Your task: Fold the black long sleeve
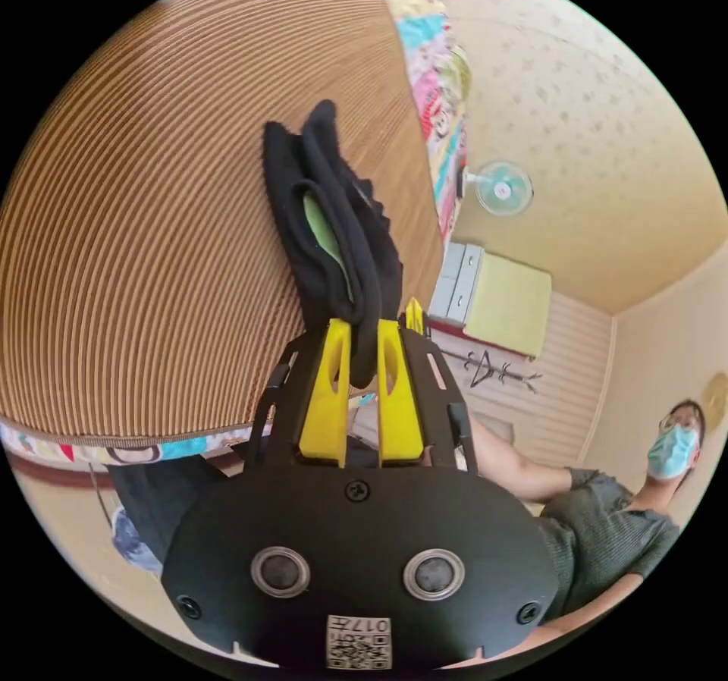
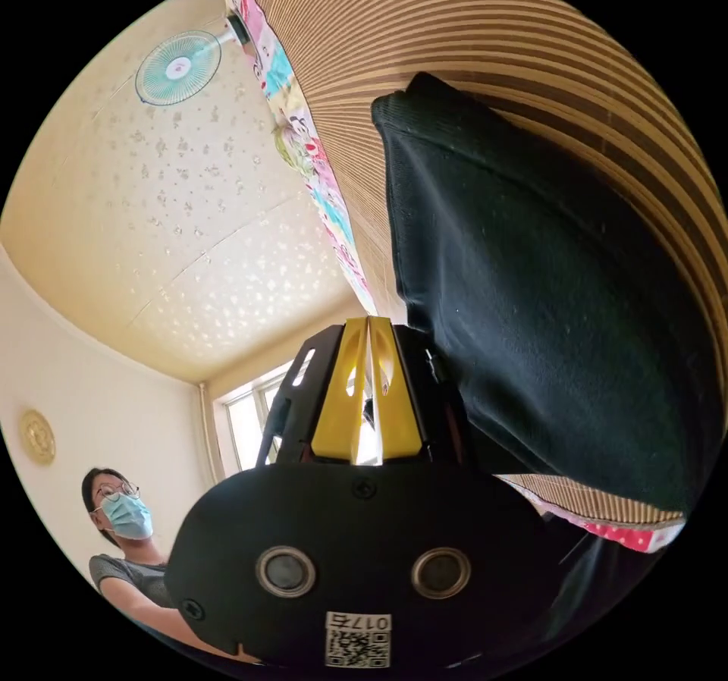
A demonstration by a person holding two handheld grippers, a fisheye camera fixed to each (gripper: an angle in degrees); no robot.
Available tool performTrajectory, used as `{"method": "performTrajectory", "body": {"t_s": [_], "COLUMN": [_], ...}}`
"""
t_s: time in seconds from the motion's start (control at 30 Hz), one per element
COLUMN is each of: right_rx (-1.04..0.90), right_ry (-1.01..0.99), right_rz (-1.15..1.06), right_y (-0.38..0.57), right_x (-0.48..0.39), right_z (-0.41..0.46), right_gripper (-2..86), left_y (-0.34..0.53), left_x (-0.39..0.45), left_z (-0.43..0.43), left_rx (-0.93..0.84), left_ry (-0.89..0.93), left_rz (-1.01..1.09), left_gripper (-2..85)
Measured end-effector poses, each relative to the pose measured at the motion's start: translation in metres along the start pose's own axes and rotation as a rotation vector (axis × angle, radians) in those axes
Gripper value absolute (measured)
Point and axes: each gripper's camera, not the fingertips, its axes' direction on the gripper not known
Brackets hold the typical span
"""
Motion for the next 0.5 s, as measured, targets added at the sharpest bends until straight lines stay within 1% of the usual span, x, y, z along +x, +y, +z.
{"method": "performTrajectory", "body": {"t_s": [0.07, 0.1, 0.17, 0.2, 0.27, 0.3, 0.37, 0.43, 0.5], "right_rx": [-0.057, -0.082, -0.096, -0.096, -0.094, -0.089, -0.07, -0.031, 0.054], "right_ry": [-0.008, -0.022, -0.044, -0.057, -0.06, -0.048, -0.018, 0.009, 0.037], "right_rz": [0.019, 0.022, 0.018, 0.006, -0.023, -0.048, -0.079, -0.092, -0.07], "right_y": [0.006, 0.008, 0.007, 0.004, -0.002, -0.007, -0.012, -0.015, -0.013], "right_x": [0.004, 0.003, -0.002, -0.008, -0.019, -0.028, -0.038, -0.043, -0.043], "right_z": [0.012, 0.014, 0.005, -0.009, -0.038, -0.064, -0.107, -0.156, -0.224], "right_gripper": [0.5, 0.5, 0.4, 0.4, 0.5, 0.6, 0.8, 1.2, 2.2], "left_y": [-0.008, -0.01, -0.014, -0.015, -0.012, -0.01, 0.003, 0.013, 0.026], "left_x": [0.064, 0.08, 0.134, 0.145, 0.172, 0.175, 0.172, 0.153, 0.138], "left_z": [0.027, 0.037, 0.095, 0.114, 0.201, 0.223, 0.316, 0.377, 0.417], "left_rx": [-0.052, -0.068, -0.159, -0.186, -0.314, -0.348, -0.483, -0.587, -0.649], "left_ry": [-0.062, -0.078, -0.148, -0.162, -0.193, -0.194, -0.191, -0.186, -0.089], "left_rz": [0.168, 0.21, 0.362, 0.401, 0.505, 0.515, 0.529, 0.464, 0.412], "left_gripper": [5.6, 5.4, 5.0, 5.0, 4.8, 4.8, 5.0, 5.6, 6.3]}}
